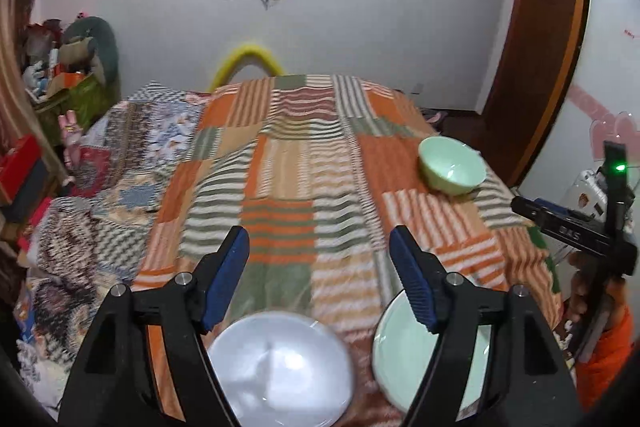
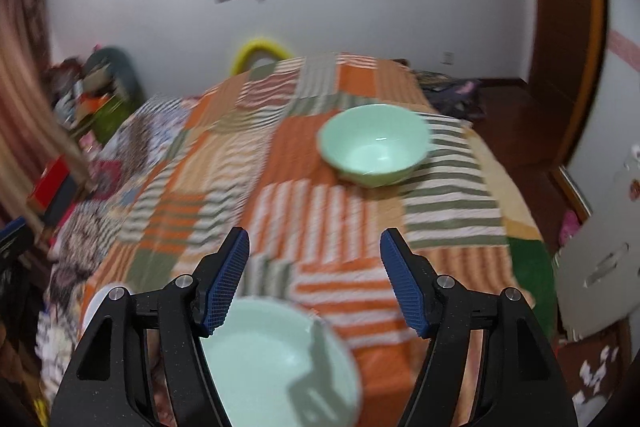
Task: Organize plates and bowls
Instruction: 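Move both grippers to the small mint-green bowl and grasp its rim, then lift the small mint-green bowl and carry it over the stack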
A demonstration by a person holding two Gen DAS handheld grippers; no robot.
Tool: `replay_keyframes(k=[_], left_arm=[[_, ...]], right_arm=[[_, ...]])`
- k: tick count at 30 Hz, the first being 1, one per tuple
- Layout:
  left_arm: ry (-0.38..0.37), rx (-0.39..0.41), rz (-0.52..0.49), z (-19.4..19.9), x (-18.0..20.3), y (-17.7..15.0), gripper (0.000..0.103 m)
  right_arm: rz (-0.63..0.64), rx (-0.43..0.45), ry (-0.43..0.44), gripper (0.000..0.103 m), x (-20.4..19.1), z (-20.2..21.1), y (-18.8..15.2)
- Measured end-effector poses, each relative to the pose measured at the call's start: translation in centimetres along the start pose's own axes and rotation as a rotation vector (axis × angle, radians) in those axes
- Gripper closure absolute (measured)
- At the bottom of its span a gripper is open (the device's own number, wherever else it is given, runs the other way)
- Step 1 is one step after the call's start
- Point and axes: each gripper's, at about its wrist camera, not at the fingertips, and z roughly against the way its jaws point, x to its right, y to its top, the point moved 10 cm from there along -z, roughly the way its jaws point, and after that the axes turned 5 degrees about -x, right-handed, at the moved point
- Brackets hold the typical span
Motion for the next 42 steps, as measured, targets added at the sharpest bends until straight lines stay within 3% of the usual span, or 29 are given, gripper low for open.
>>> replay_keyframes(k=[4,10,14,16,21,23,27,35,41,42], left_arm=[[-0.031,-0.024,-0.009,-3.4,2.0,1.7,0.031],[-0.053,-0.078,-0.048,-9.1,4.7,3.0,0.031],[-0.057,-0.106,-0.075,-12.6,5.9,3.6,0.031],[-0.065,-0.123,-0.081,-14.0,6.3,3.7,0.031],[-0.070,-0.156,-0.092,-16.6,6.9,3.8,0.031],[-0.074,-0.167,-0.089,-17.3,7.0,3.8,0.031],[-0.080,-0.196,-0.086,-18.5,7.5,3.4,0.031],[-0.102,-0.238,-0.104,-19.7,9.5,2.4,0.031],[-0.128,-0.323,-0.127,-21.9,11.3,0.5,0.031],[-0.139,-0.344,-0.131,-22.4,11.7,0.0,0.035]], right_arm=[[-0.117,-0.021,-0.021,0.038,4.3,-2.7,1.7],[-0.161,-0.053,-0.077,0.039,7.5,-7.1,3.9],[-0.171,-0.078,-0.095,0.048,8.6,-10.0,5.1],[-0.183,-0.094,-0.102,0.055,9.3,-11.5,5.6],[-0.194,-0.143,-0.081,0.085,10.2,-14.2,6.1],[-0.168,-0.148,-0.062,0.092,9.8,-14.4,6.0],[-0.079,-0.135,-0.083,0.091,8.8,-13.7,5.6],[0.011,-0.171,0.033,0.091,5.3,-11.3,2.5],[0.020,-0.200,0.089,0.091,3.5,-10.4,0.1],[0.020,-0.204,0.094,0.091,3.3,-10.5,-0.3]])
